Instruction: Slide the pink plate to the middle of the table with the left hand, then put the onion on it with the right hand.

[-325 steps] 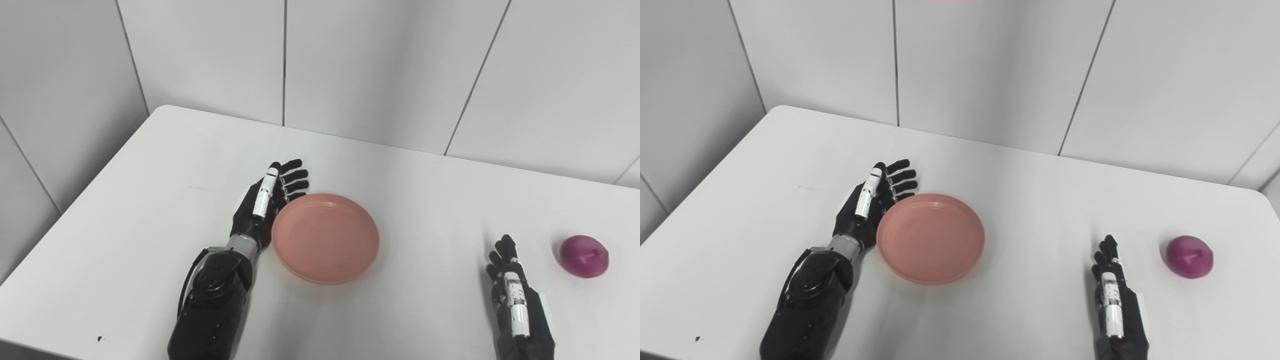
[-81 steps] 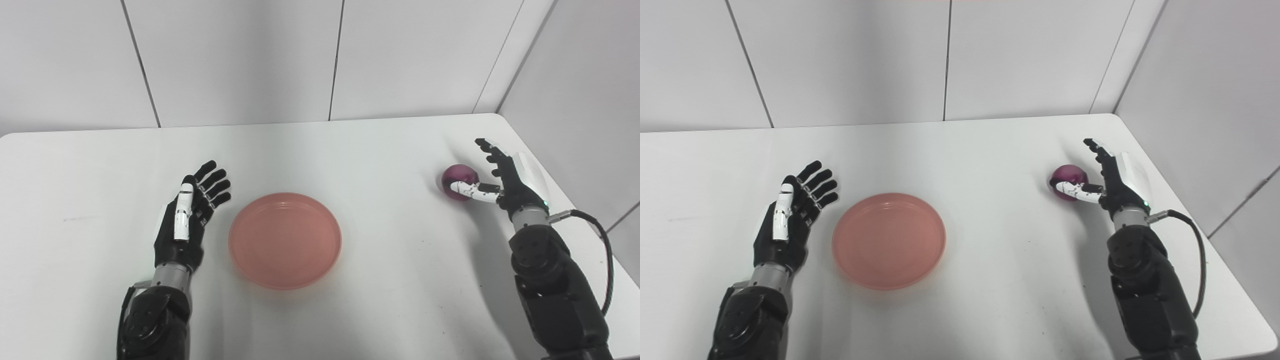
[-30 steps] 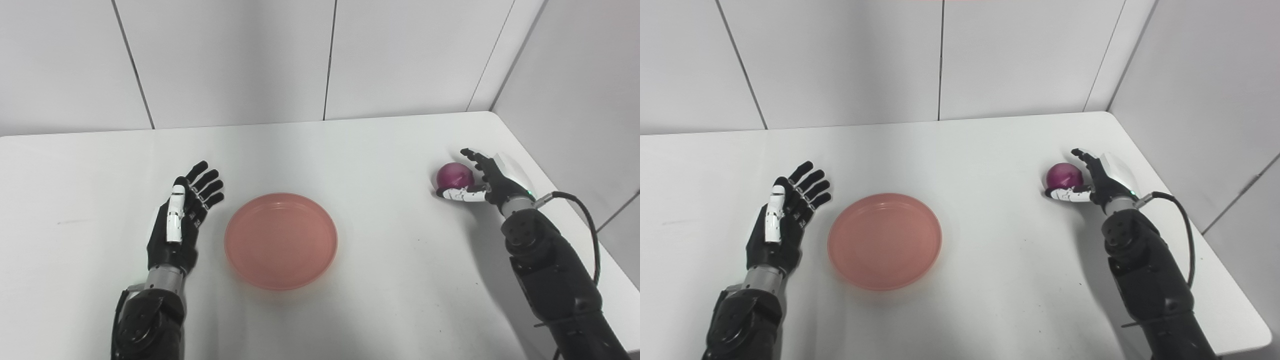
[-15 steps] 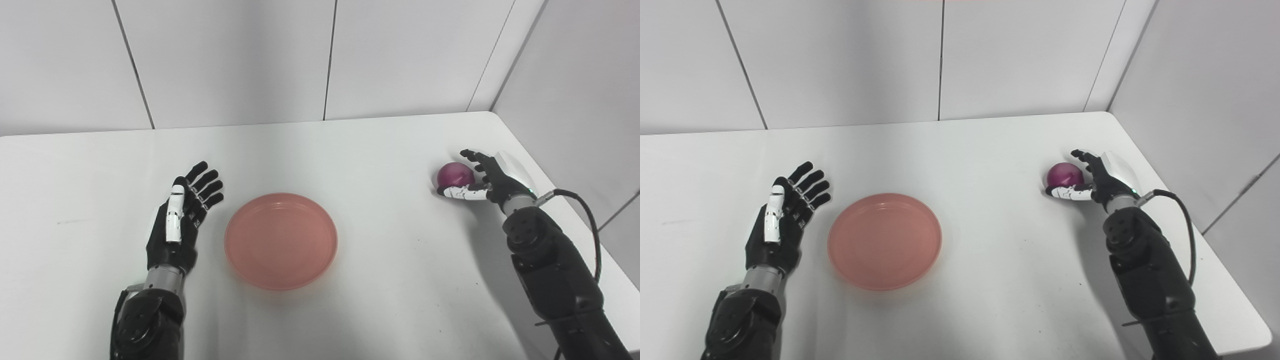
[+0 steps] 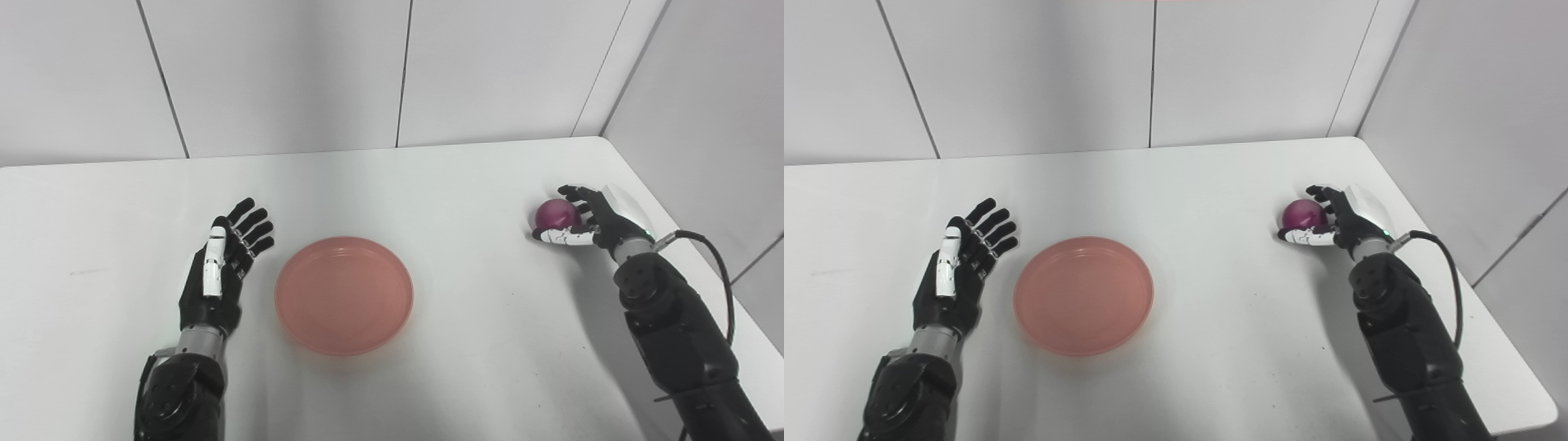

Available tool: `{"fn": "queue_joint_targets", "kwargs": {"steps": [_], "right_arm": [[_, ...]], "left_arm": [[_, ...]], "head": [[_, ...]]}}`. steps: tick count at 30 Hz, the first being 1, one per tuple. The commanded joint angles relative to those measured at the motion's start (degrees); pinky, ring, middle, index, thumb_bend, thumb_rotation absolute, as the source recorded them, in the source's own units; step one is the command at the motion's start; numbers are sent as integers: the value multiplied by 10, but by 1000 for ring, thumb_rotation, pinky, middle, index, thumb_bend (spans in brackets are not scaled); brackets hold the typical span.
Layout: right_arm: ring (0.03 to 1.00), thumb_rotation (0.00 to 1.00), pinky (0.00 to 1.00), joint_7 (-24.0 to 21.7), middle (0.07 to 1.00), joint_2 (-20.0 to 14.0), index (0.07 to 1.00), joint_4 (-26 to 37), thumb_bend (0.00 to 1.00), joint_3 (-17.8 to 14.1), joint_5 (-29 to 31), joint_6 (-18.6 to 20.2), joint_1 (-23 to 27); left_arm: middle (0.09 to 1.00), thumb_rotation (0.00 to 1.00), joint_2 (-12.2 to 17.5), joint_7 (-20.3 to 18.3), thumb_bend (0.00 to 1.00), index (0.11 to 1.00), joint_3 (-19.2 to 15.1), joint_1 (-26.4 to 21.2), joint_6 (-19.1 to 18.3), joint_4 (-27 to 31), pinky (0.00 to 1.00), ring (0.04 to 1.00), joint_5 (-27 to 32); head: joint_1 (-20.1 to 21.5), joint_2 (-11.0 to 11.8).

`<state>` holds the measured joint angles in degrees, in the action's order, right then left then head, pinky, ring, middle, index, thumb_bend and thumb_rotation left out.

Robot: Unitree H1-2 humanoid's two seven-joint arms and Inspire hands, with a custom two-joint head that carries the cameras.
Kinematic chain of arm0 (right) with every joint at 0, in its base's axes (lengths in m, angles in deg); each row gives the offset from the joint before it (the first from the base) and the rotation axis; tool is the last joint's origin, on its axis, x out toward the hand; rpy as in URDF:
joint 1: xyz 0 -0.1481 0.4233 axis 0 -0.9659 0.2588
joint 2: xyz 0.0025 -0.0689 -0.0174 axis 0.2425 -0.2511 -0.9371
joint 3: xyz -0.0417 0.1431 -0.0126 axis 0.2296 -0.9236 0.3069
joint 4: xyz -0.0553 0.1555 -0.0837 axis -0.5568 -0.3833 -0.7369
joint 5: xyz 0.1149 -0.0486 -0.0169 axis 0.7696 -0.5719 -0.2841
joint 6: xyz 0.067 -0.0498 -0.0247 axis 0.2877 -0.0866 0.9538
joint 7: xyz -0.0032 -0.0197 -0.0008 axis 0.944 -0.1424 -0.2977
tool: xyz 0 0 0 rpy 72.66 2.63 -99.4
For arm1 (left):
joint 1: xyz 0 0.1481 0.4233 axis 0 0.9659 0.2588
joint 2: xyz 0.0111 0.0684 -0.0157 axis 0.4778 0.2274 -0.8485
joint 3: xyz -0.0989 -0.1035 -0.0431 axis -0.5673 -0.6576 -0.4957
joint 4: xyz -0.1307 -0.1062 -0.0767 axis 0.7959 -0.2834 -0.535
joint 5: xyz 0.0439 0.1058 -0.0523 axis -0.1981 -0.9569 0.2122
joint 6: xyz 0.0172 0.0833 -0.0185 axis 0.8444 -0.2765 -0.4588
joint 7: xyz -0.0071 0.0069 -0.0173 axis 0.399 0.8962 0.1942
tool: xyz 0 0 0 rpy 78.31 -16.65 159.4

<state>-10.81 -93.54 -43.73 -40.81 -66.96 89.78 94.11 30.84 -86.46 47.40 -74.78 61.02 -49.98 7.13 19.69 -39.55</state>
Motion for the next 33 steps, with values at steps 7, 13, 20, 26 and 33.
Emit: {"fn": "queue_joint_targets", "kwargs": {"steps": [7,13,20,26,33], "right_arm": [[761,307,693,4,792,-16,783,10,901,-2,-7,2,25],[739,299,676,-15,774,-12,765,-2,909,-2,-22,3,37],[635,232,583,-25,674,-20,662,6,845,10,-36,2,40],[589,120,548,-7,626,-18,585,10,784,7,-33,-3,36],[572,131,532,1,607,-19,495,9,539,7,-28,-12,34]], "left_arm": [[820,1000,2,6,399,806,-1,7,-11,-2,803,813,1],[821,1000,3,4,405,806,-1,9,-10,-3,804,815,2],[828,1000,1,4,404,811,-1,10,-13,2,804,820,4],[827,1000,2,3,407,812,-2,10,-13,-1,808,820,5],[824,1000,1,7,409,807,-2,9,-14,-2,804,815,2]], "head": [[0,0],[-2,-1],[-1,-1],[-2,-1],[-3,0]]}}
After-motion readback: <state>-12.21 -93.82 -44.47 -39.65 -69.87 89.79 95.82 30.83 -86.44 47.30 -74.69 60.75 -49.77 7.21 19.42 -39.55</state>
